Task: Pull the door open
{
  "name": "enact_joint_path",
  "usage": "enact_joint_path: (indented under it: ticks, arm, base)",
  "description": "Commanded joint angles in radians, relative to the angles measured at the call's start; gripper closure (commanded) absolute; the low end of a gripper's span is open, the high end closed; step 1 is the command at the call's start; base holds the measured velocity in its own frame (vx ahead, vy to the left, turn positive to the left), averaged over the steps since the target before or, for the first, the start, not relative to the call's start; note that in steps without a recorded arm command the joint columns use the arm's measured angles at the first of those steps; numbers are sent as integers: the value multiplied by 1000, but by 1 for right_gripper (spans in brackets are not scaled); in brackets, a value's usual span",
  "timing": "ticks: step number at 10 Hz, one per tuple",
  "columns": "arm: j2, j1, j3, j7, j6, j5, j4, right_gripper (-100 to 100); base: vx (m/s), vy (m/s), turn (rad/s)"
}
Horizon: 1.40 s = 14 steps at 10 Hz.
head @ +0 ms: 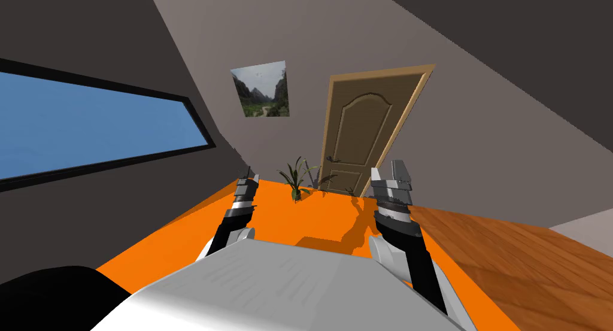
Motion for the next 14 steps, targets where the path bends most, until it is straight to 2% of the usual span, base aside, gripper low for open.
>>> enact_joint_path:
  ticks: [1,5,13,14]
  arm:
    - [-5,-11,-14,7,-4,-7,28,-100]
    - [-17,-37,-46,25,-13,-24,94,-100]
    - [-48,-127,-156,84,-44,-81,312,-100]
    - [-48,-127,-156,84,-44,-81,321,-100]
  base:
    - [26,-10,128]
    - [42,-28,115]
    - [60,-43,164]
    - [48,-48,78]
